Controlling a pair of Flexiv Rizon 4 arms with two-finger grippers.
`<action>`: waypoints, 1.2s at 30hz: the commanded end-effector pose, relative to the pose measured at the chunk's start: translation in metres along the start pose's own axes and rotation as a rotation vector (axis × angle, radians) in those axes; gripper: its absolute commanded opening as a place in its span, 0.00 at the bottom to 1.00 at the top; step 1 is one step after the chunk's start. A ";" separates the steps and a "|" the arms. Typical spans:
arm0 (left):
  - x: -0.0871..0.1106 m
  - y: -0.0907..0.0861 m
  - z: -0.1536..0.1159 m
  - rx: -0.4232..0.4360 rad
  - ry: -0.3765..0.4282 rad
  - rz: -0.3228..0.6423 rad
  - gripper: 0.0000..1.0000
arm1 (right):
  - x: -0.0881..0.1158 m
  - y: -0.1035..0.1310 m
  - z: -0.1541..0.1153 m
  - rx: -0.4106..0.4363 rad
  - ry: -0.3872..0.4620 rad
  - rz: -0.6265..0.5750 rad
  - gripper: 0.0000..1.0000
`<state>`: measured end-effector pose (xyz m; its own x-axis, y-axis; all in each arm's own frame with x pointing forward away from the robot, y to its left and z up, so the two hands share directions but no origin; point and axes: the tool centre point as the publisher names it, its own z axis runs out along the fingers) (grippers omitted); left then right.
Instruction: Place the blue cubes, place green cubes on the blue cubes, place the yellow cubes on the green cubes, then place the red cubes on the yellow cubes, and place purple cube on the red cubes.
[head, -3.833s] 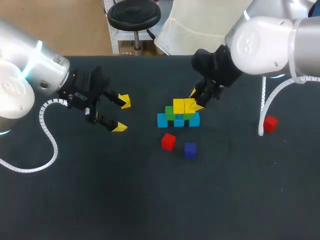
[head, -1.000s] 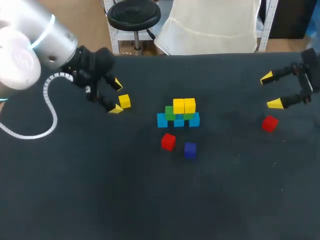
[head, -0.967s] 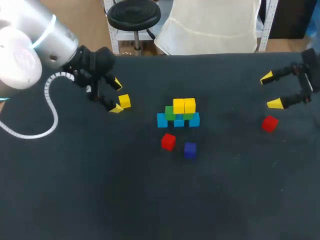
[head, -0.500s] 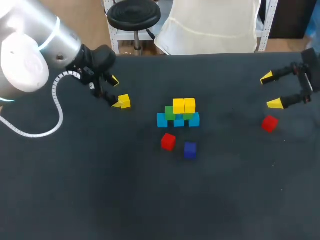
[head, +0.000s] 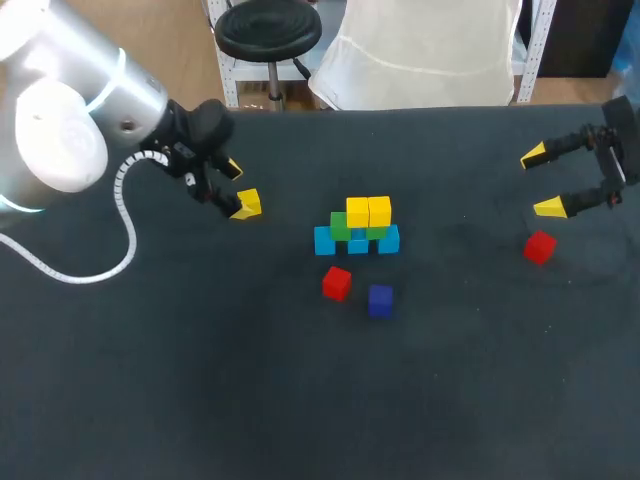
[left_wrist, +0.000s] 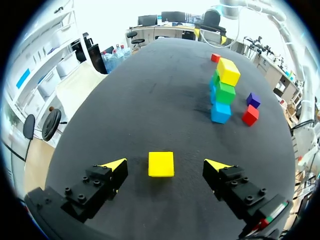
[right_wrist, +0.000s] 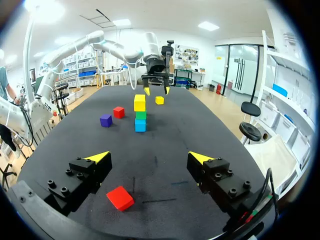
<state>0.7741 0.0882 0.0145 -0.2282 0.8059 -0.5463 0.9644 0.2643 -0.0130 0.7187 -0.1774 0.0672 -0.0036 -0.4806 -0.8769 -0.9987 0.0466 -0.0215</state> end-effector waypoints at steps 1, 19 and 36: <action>0.001 0.006 0.009 0.004 -0.006 -0.007 1.00 | 0.001 -0.001 0.000 -0.002 -0.002 -0.001 1.00; 0.011 0.007 0.018 0.011 -0.040 -0.030 0.74 | 0.001 -0.001 0.000 -0.002 -0.002 -0.001 1.00; 0.010 0.005 0.018 0.021 -0.039 -0.008 0.00 | 0.001 -0.001 0.000 -0.002 -0.002 -0.001 1.00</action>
<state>0.7794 0.0884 -0.0065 -0.2358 0.7795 -0.5803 0.9637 0.2644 -0.0364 0.7188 -0.1773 0.0670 -0.0037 -0.4803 -0.8771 -0.9987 0.0468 -0.0214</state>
